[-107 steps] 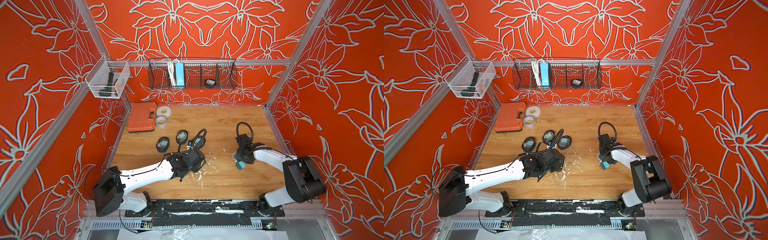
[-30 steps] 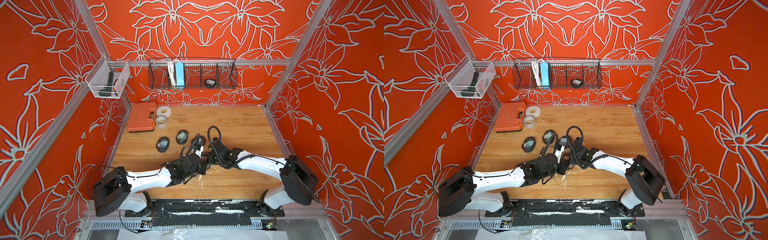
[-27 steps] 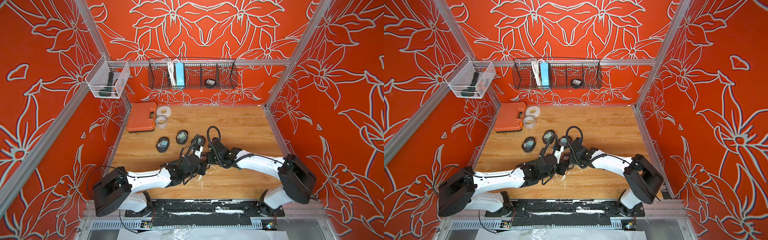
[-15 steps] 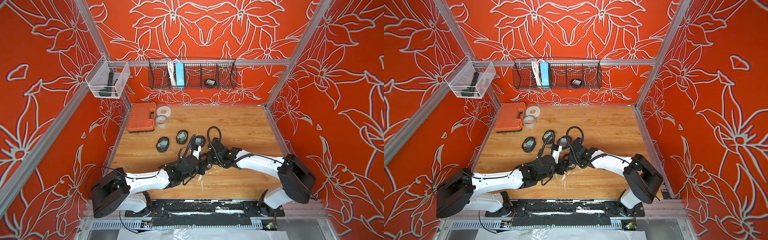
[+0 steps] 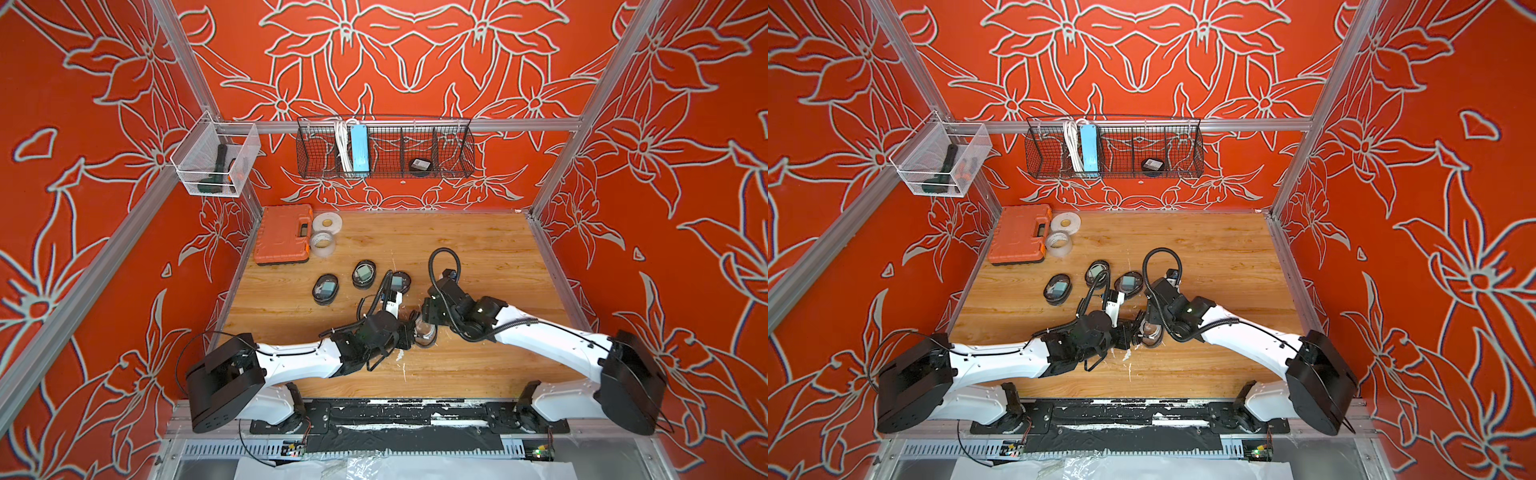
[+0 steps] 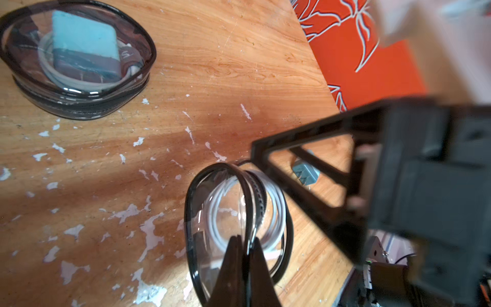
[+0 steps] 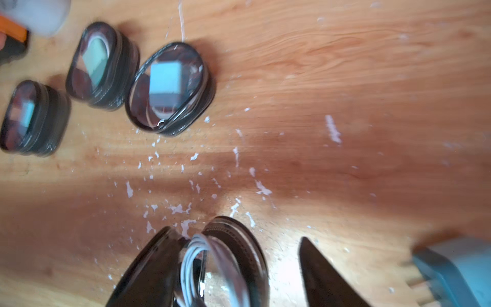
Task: Pack away charging kits
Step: Place the charging cable in the storage bag, then pick up the plug from the center of the board.
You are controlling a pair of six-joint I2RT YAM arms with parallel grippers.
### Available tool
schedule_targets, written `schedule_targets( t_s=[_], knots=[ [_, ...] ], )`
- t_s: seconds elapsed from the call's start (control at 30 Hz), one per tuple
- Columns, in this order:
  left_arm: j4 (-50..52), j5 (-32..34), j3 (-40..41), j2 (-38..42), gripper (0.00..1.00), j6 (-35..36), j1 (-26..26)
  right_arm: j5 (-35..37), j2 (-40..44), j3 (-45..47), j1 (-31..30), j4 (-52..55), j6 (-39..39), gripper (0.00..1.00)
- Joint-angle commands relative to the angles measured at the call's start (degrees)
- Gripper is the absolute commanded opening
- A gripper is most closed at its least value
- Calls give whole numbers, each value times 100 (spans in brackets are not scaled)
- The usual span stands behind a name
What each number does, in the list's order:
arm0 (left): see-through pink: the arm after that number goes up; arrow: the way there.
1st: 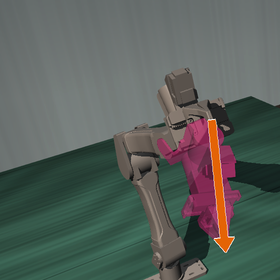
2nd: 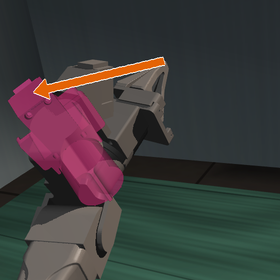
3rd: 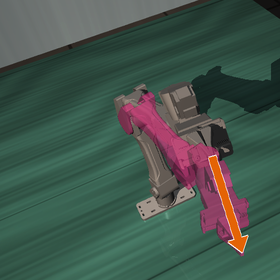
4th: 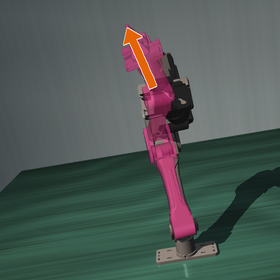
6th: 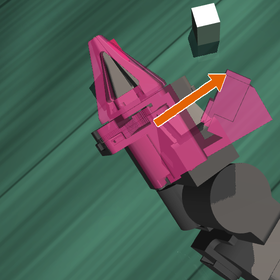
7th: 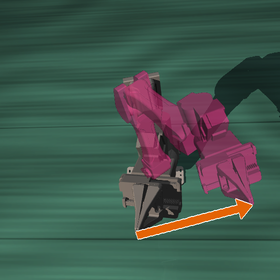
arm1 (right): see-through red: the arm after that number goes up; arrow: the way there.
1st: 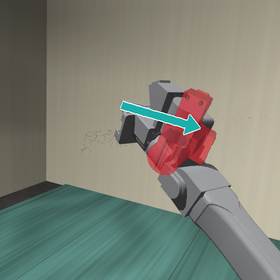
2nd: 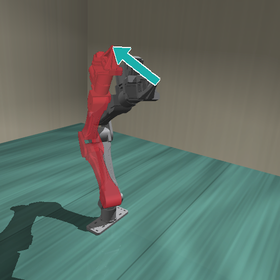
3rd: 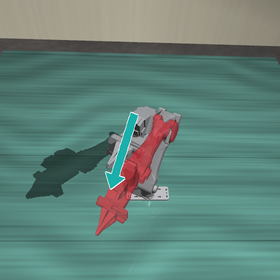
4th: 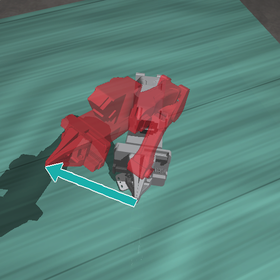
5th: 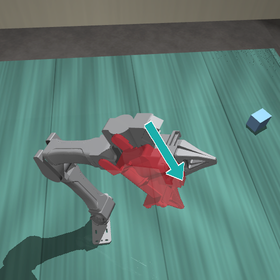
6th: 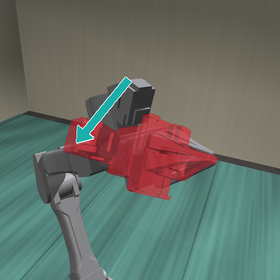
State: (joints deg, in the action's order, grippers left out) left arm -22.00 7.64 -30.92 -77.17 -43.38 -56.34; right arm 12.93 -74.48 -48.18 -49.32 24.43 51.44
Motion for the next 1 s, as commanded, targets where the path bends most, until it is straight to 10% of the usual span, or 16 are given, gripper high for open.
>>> schedule_targets(
  t_s=[0.0, 0.53, 0.97],
  knots=[
    [-118, 124, -77, -52, 0, 11, -35, 459, 394, 302, 201, 602, 203, 99],
    [108, 405, 37, 254, 0, 40, -38, 11, 2292, 2248, 1563, 546, 1975, 99],
    [91, 379, 68, 184, 0, 17, -35, -678, 684, 1995, 2094, -375, 1607, 99]
  ],
)
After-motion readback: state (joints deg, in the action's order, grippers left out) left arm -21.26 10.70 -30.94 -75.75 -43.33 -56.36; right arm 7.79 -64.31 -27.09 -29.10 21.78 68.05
